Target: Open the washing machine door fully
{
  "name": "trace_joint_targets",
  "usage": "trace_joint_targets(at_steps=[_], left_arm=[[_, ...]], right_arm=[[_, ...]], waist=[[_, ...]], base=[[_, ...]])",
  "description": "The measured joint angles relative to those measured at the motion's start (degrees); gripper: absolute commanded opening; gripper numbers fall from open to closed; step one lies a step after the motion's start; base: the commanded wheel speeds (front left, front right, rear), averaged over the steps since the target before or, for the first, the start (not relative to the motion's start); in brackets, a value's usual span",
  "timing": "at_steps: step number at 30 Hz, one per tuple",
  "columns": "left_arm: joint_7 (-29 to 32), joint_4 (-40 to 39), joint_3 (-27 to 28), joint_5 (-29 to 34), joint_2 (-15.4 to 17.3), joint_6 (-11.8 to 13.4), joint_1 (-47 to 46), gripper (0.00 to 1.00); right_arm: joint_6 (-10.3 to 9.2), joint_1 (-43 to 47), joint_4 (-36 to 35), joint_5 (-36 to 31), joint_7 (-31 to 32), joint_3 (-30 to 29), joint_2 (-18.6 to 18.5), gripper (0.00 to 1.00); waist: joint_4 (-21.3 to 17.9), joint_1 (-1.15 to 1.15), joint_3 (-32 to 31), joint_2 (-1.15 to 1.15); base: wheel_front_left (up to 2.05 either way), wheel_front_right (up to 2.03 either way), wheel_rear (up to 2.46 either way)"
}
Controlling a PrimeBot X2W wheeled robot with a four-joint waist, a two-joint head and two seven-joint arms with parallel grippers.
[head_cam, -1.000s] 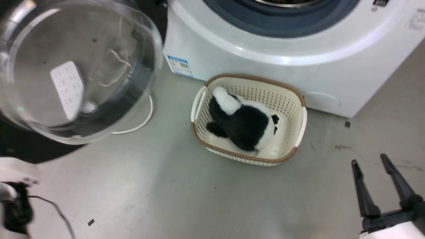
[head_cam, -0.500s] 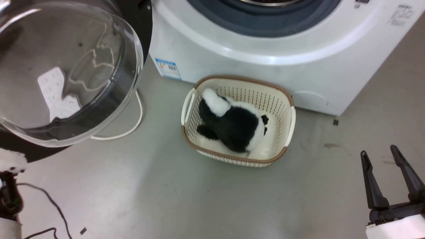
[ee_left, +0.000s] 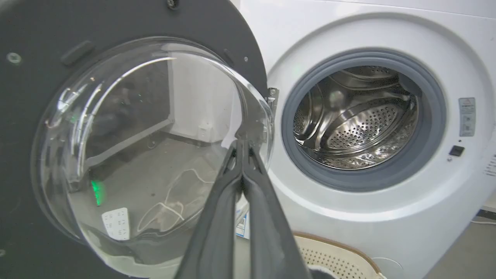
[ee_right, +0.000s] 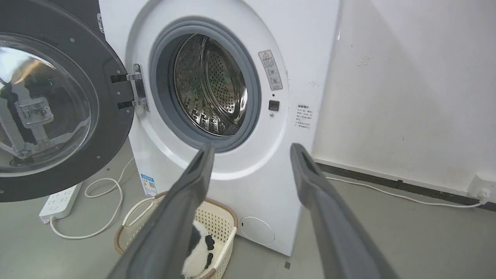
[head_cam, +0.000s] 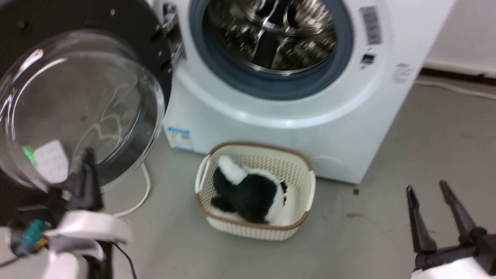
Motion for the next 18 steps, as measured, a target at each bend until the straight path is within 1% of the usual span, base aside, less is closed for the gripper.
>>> trace_joint_targets(at_steps=[1, 2, 3, 4, 5, 6, 8, 9, 10, 14, 18], left_arm=[[0.10, -0.82, -0.66, 0.20, -0.58, 0.12, 1.13, 0.00], [0.73, -2.01, -2.10, 0.18, -2.18, 0.58, 4.68, 0.00], [0.73, -2.16, -2.36, 0.04, -2.71, 0.80, 5.78, 0.00], [0.71, -2.19, -2.75, 0.04, -3.19, 1.12, 6.64, 0.07], [0.71, -2.15, -3.14, 0.04, -3.71, 1.33, 7.39, 0.77], [0.70, -2.09, -3.57, 0.04, -4.28, 1.58, 8.16, 1.00], [0.43, -1.97, -4.52, 0.08, -5.39, 1.63, 9.60, 1.00], [0.35, -1.44, -5.87, 0.66, -6.04, 1.62, 10.91, 1.00], [0.35, -1.44, -5.87, 0.66, -6.04, 1.62, 10.91, 1.00], [-0.36, 0.07, -8.66, 1.41, -7.70, 1.46, 12.82, 1.00], [-1.18, 0.80, -10.00, 2.27, -9.12, 1.21, 13.85, 1.00]], right_arm=[[0.00, 0.44, 0.02, 0.00, 0.00, 0.16, 0.15, 1.00], [0.00, 2.14, 0.33, -0.35, 0.01, 1.22, 0.58, 1.00], [0.00, 2.52, 0.35, -0.42, 0.01, 1.53, 0.80, 1.00], [0.00, 2.88, 0.35, -0.42, 0.00, 1.77, 0.97, 1.00], [0.00, 3.19, 0.38, -0.42, 0.01, 2.02, 1.10, 1.00], [0.00, 3.31, 0.47, -0.26, 0.00, 2.07, 1.34, 1.00], [0.00, 3.47, 0.59, 0.92, 0.01, 2.15, 1.82, 1.00], [0.00, 4.02, 0.60, 0.90, 0.01, 2.76, 1.99, 1.00], [0.00, 4.02, 0.60, 0.90, 0.01, 2.76, 1.99, 1.00], [0.00, 5.24, 0.81, 0.46, 0.01, 2.82, 2.41, 1.00], [0.00, 5.66, 1.10, 0.46, 0.01, 2.86, 2.70, 1.00]], waist=[[-0.57, 0.00, -0.80, 0.00], [-2.59, -0.01, -2.94, 0.00], [-3.37, -0.01, -3.48, 0.00], [-4.11, 0.00, -3.97, 0.00], [-4.81, 0.00, -4.43, 0.00], [-5.50, 0.00, -4.87, 0.00], [-6.74, 0.00, -5.60, 0.00], [-7.83, 0.00, -6.16, 0.00], [-7.83, 0.00, -6.16, 0.00], [-9.22, 0.00, -6.94, 0.00], [-9.96, 0.01, -7.21, 0.00]], base=[[0.00, 0.00, 0.00], [0.00, 0.00, 0.00], [0.00, 0.00, 0.00], [0.00, 0.00, 0.00], [0.00, 0.00, 0.00], [0.00, 0.00, 0.00], [0.00, 0.00, 0.00], [0.00, 0.00, 0.00], [0.00, 0.00, 0.00], [0.00, 0.00, 0.00], [0.00, 0.00, 0.00]])
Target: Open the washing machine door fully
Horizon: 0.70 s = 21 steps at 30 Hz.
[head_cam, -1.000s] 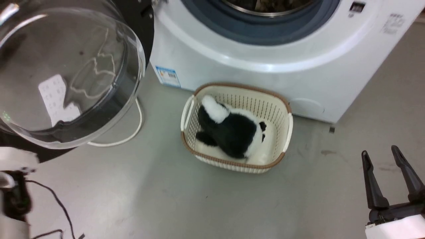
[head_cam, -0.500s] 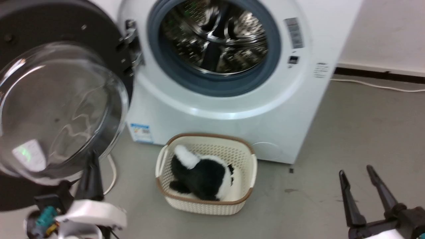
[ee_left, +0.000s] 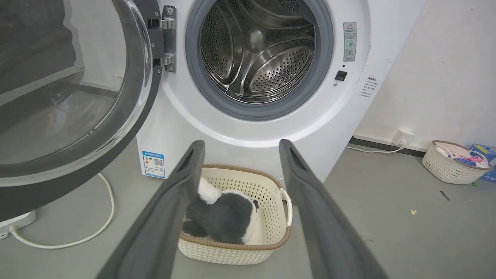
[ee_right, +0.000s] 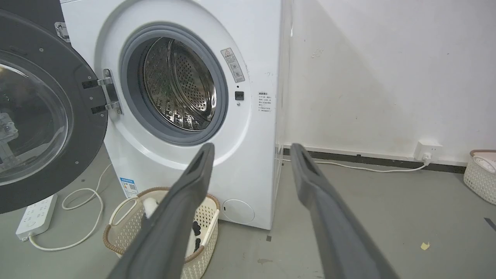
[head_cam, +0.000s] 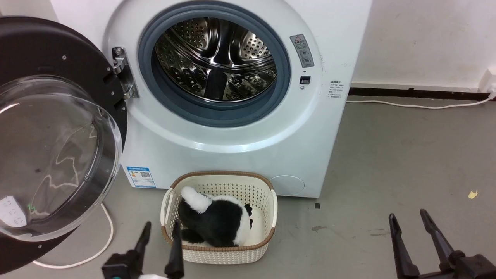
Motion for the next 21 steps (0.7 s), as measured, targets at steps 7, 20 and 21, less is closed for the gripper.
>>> trace_joint_targets(at_steps=[7, 20, 21], left_arm=[[-0.49, 2.22, -1.13, 2.53, -0.31, -0.14, 0.18, 1.00], [-0.91, 3.21, -1.25, 5.36, -0.36, 0.35, 0.17, 1.00], [-0.91, 3.21, -1.15, 5.36, -0.35, 0.34, 0.17, 1.00]], right_arm=[[0.00, 1.06, 1.00, -0.35, 0.00, -0.15, 0.19, 1.00], [0.00, 1.05, 1.49, -0.34, 0.00, -0.12, 0.36, 1.00], [0.00, 1.05, 1.60, -0.34, 0.00, -0.09, 0.38, 1.00]], waist=[[-0.38, 0.00, 0.02, 0.00], [-0.15, 0.01, 0.03, 0.00], [-0.05, 0.00, 0.03, 0.00]], base=[[0.00, 0.00, 0.00], [0.00, 0.00, 0.00], [0.00, 0.00, 0.00]])
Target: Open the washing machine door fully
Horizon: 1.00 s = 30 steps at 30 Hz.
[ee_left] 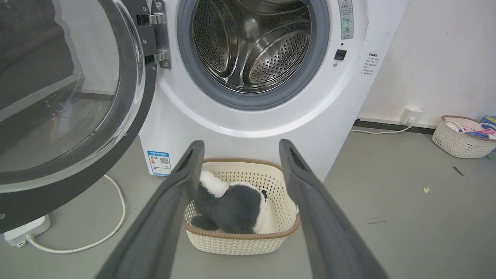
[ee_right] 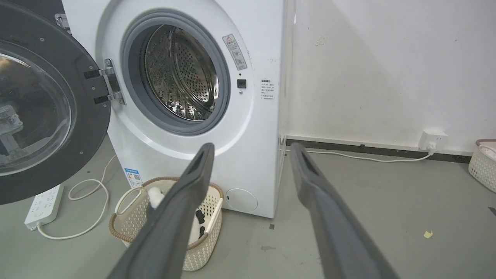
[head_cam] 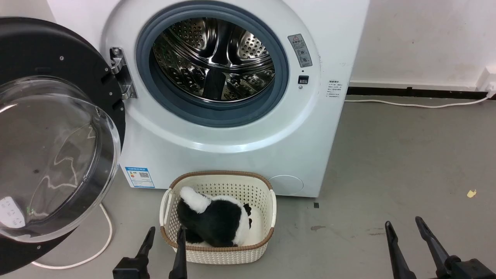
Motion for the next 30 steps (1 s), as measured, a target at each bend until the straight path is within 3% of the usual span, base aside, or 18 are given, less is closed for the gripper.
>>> trace_joint_targets(at_steps=[5, 6, 30], left_arm=[[0.00, -0.05, 0.64, -0.21, -0.44, -0.04, 0.00, 1.00], [0.00, -0.05, 0.64, -0.21, -0.44, -0.04, 0.00, 0.00], [2.14, -1.24, 2.21, 2.02, -1.02, -1.01, -0.12, 0.00]], right_arm=[[0.00, -0.01, 0.14, 0.00, 0.00, 0.00, 0.03, 1.00], [0.00, -0.01, 0.14, 0.00, 0.00, 0.00, 0.03, 0.00], [0.00, -0.36, 0.12, -0.55, 2.20, 0.30, 0.02, 0.00]], waist=[[0.24, 0.00, 0.02, 0.00], [0.24, 0.00, 0.02, 0.00], [-0.18, 0.00, 0.54, 0.00]], base=[[0.00, 0.00, 0.00], [0.00, 0.00, 0.00], [0.00, 0.00, 0.00]])
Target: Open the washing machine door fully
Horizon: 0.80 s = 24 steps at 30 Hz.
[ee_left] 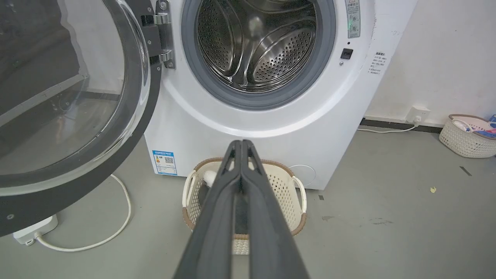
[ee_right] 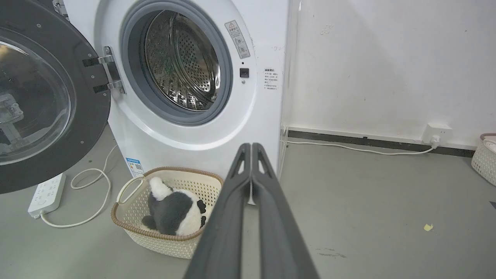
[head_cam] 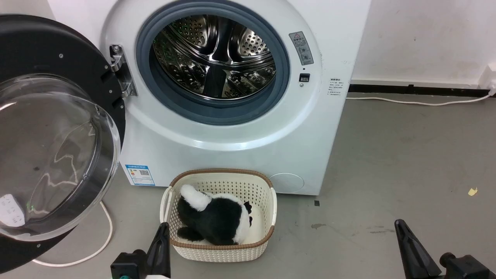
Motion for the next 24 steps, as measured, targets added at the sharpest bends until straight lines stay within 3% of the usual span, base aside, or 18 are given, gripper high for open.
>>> trace_joint_targets(at_steps=[24], left_arm=[[2.93, -1.88, 2.20, 2.97, -0.80, -1.52, -0.28, 0.00]], right_arm=[[0.00, -1.62, 0.00, -0.78, 2.86, 0.60, 0.00, 0.00]], waist=[[-0.50, 0.00, 0.59, 0.00]], base=[[0.00, 0.00, 0.00]])
